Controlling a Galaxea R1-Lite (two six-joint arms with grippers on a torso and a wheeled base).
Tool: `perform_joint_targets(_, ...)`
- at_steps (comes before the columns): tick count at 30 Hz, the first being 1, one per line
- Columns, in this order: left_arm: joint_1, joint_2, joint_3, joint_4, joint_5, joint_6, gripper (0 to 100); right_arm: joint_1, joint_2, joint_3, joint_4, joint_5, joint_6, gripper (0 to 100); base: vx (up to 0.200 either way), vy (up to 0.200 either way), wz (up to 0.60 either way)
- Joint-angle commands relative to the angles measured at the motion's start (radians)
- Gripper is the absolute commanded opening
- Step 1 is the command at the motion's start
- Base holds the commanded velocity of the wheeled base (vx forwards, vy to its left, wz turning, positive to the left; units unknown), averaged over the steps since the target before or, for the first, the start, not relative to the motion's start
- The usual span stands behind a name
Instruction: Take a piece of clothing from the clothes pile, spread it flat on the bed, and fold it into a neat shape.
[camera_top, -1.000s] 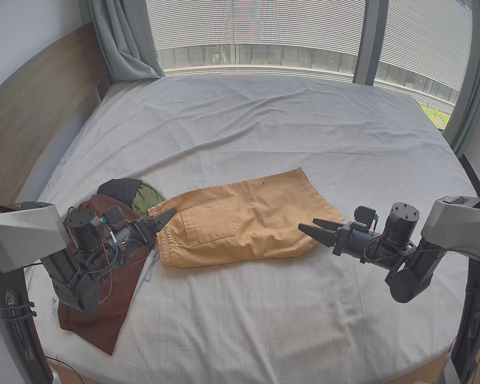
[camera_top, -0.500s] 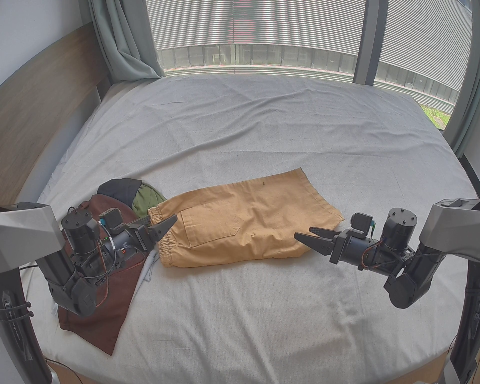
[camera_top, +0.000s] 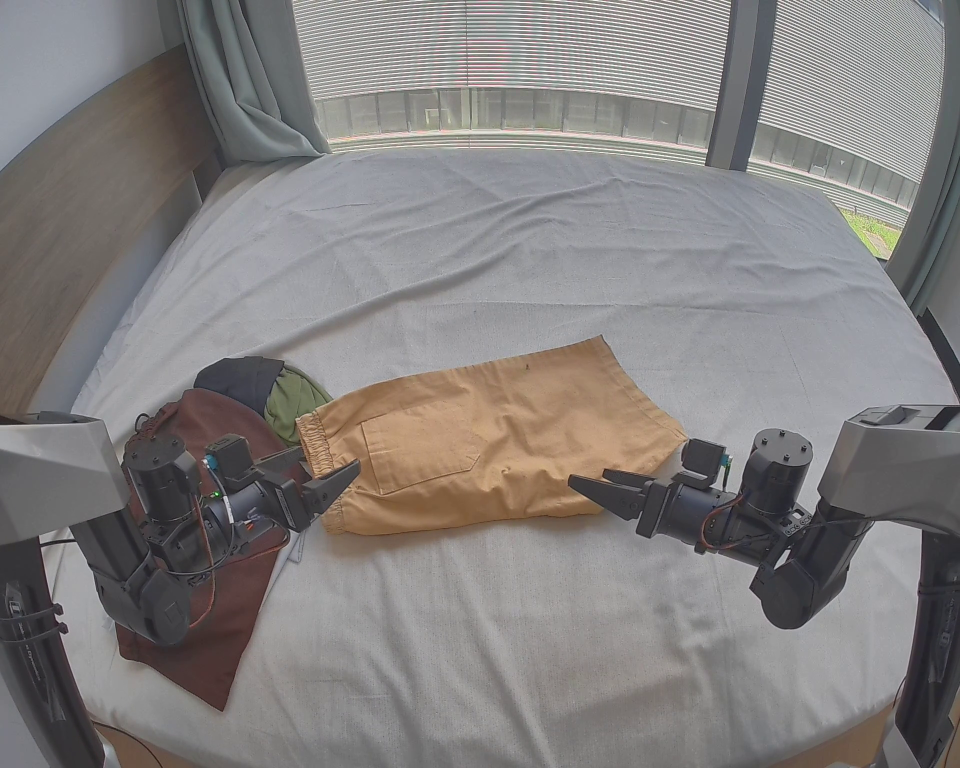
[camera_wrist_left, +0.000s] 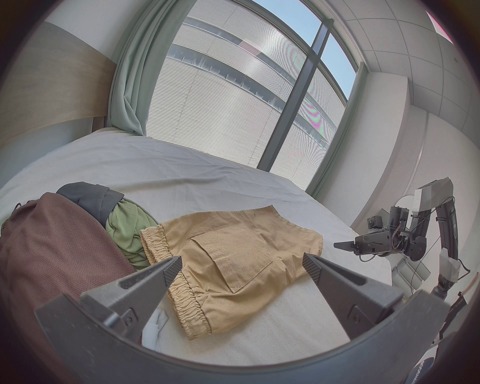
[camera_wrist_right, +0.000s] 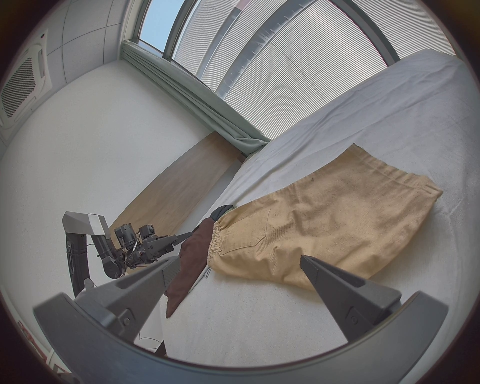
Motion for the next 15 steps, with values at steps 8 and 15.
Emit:
perform_joint_targets(8, -0.004, -0.001, 0.005, -0.001, -0.002, -0.001, 100, 0.013, 0.057, 0.004, 0.000, -0.028, 0.052, 100, 0.000, 0.000, 0.00)
perform_joint_targets(15, -0.004, 0.004, 0.005, -0.001, -0.002, -0.001, 100, 0.011, 0.097, 0.006, 0.000, -0.028, 0.050, 100, 0.000, 0.000, 0.00)
